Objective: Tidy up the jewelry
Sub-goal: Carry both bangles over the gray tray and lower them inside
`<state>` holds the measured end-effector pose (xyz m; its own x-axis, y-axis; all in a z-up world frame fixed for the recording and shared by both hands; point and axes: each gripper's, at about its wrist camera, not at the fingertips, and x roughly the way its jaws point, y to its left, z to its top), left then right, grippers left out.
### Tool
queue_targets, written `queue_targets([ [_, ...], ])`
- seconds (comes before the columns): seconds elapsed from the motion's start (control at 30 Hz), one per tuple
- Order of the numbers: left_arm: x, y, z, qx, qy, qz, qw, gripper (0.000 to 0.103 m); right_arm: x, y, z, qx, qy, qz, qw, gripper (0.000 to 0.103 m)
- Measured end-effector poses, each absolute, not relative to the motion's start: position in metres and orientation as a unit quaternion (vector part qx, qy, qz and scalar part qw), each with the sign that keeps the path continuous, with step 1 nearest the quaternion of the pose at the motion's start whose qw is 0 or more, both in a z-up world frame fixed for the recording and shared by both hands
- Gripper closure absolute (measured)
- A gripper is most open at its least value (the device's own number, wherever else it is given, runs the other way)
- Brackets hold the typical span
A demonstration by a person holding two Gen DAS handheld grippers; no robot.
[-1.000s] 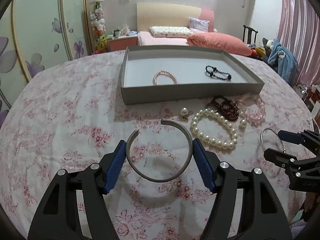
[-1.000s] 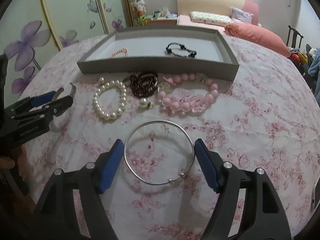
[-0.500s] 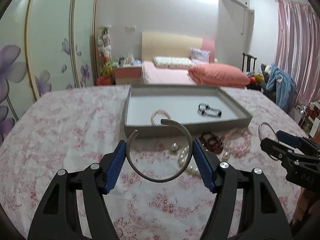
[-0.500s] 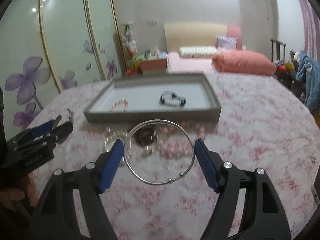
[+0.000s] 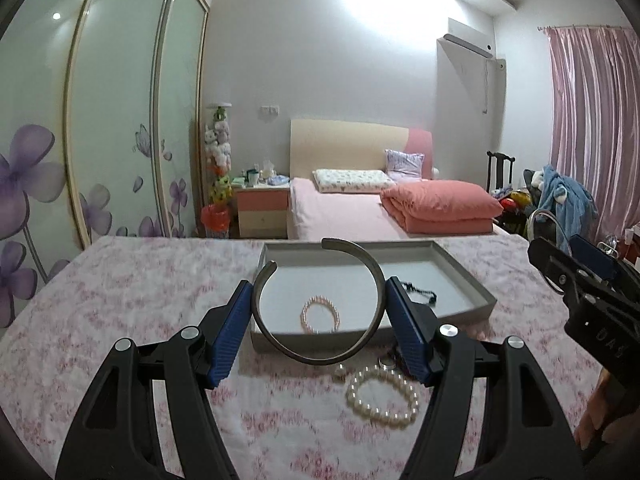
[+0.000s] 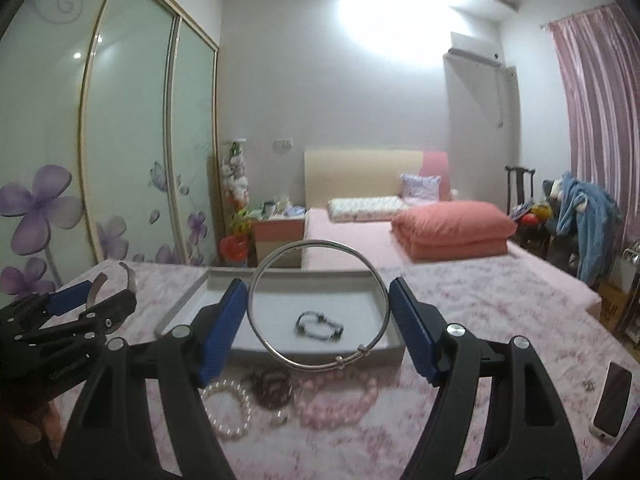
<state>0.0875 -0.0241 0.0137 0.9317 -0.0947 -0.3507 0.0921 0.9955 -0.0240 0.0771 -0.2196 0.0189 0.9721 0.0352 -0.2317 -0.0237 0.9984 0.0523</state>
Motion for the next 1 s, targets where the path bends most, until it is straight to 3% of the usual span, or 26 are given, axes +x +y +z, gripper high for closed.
queue_targets([
  [0.4,0.115,-0.033,0.020,0.002,0.158,-0.042,0.987,0.036,0.110,-0.216,0.027,0.025,0.070,-0.010,0.997,0.032],
  [1.0,0.165,-0.042,0.009,0.002,0.171,-0.026,0.985,0.036,0.182,-0.222,0.011,0.040,0.099,-0.022,0.994,0.032],
])
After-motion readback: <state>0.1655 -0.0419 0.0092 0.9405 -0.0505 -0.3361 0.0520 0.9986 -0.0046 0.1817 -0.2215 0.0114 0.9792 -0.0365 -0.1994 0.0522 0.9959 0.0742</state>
